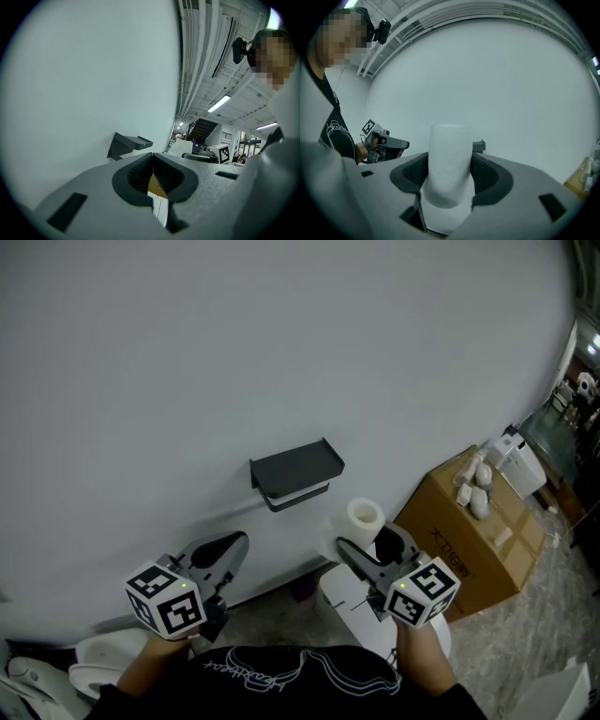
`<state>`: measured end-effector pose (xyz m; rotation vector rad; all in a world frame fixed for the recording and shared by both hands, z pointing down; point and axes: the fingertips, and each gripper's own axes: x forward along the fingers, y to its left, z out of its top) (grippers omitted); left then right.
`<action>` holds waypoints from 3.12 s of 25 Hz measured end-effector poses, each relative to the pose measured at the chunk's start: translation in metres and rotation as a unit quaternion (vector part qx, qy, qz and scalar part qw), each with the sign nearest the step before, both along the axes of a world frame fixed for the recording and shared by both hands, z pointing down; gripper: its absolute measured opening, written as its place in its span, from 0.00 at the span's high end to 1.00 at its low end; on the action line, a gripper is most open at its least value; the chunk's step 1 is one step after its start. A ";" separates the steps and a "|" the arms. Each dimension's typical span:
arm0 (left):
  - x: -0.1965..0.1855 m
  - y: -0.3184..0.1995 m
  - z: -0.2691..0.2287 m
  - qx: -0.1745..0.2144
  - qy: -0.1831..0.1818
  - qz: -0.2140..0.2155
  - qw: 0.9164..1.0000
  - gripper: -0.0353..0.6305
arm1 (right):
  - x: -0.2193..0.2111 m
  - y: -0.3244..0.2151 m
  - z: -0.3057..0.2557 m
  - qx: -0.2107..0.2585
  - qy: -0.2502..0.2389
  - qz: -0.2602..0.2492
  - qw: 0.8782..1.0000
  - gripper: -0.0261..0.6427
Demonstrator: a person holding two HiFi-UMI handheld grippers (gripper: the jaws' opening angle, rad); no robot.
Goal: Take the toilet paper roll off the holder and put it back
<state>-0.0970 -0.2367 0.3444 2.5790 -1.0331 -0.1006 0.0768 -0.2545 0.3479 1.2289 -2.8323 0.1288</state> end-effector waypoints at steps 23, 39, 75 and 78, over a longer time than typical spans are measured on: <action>-0.013 -0.032 -0.012 0.027 -0.008 -0.024 0.999 0.94 | -0.022 -0.069 -0.075 0.089 0.023 -0.036 0.995 0.54; -0.038 -0.057 -0.004 0.017 -0.016 -0.038 0.999 0.94 | -0.051 -0.137 -0.054 0.058 0.036 -0.054 0.996 0.54; -0.051 -0.043 -0.004 0.012 0.000 -0.039 0.999 0.94 | -0.038 -0.130 -0.062 0.066 -0.010 -0.002 0.998 0.43; -0.051 -0.033 -0.006 0.011 0.006 -0.037 0.999 0.94 | -0.036 -0.108 -0.070 0.078 -0.022 -0.001 0.997 0.49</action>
